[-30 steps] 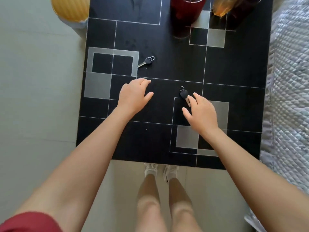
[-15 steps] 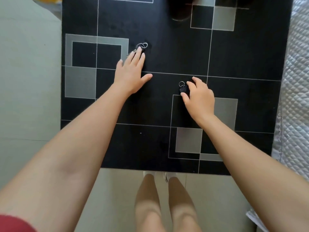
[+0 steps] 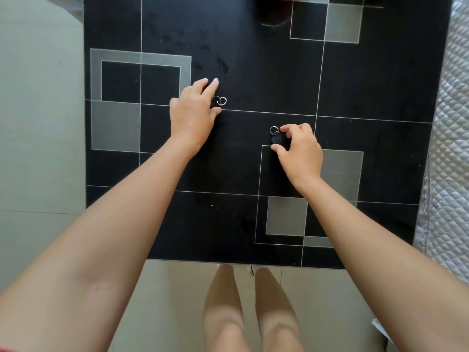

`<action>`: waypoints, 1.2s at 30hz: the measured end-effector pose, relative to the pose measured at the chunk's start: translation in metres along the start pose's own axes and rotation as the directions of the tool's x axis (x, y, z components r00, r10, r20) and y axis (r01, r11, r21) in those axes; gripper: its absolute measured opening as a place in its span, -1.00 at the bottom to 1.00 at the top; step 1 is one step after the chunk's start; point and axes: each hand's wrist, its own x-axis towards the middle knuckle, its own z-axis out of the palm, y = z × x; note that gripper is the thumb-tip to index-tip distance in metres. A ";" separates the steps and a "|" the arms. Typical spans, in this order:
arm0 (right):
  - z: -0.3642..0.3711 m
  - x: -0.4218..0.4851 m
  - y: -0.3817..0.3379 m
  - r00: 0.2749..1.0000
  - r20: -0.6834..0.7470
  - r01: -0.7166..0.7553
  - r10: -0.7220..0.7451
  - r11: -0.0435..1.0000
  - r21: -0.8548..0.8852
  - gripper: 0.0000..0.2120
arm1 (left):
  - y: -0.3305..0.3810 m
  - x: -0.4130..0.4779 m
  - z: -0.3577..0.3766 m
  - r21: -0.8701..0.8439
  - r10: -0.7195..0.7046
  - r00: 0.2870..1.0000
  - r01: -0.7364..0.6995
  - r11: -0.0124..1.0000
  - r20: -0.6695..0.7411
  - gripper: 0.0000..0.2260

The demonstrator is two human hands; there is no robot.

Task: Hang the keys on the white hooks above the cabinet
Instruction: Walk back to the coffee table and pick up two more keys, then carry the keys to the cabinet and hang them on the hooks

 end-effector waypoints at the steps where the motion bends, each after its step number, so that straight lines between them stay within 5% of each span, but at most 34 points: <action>1: 0.000 0.000 0.000 1.000 0.007 -0.022 0.022 0.999 0.028 -0.67 | -0.001 0.001 0.002 -0.007 -0.013 1.000 0.013 1.000 0.013 -0.57; 8: -0.004 -0.002 -0.005 0.992 0.068 -0.111 0.102 0.984 0.141 -0.77 | 0.004 -0.007 -0.001 -0.049 -0.014 0.998 0.012 0.999 -0.053 -0.75; 14: -0.029 -0.011 -0.016 0.929 0.271 -0.362 0.253 0.781 0.509 -0.83 | 0.014 -0.017 -0.015 -0.363 -0.171 0.938 0.279 0.889 0.302 -0.81; 20: -0.101 -0.048 -0.044 0.912 0.384 -0.379 0.146 0.661 0.648 -0.76 | 0.045 -0.059 -0.076 -0.581 -0.167 0.805 0.537 0.611 0.569 -0.79; 29: -0.260 -0.134 -0.097 0.957 0.287 -0.208 -0.034 0.608 0.766 -0.72 | 0.117 -0.148 -0.251 -0.795 -0.112 0.883 0.460 0.395 0.455 -0.84; 36: -0.373 -0.211 -0.134 0.983 0.108 -0.020 -0.151 0.492 0.870 -0.86 | 0.170 -0.207 -0.374 -0.913 -0.028 0.977 0.207 0.352 0.211 -0.77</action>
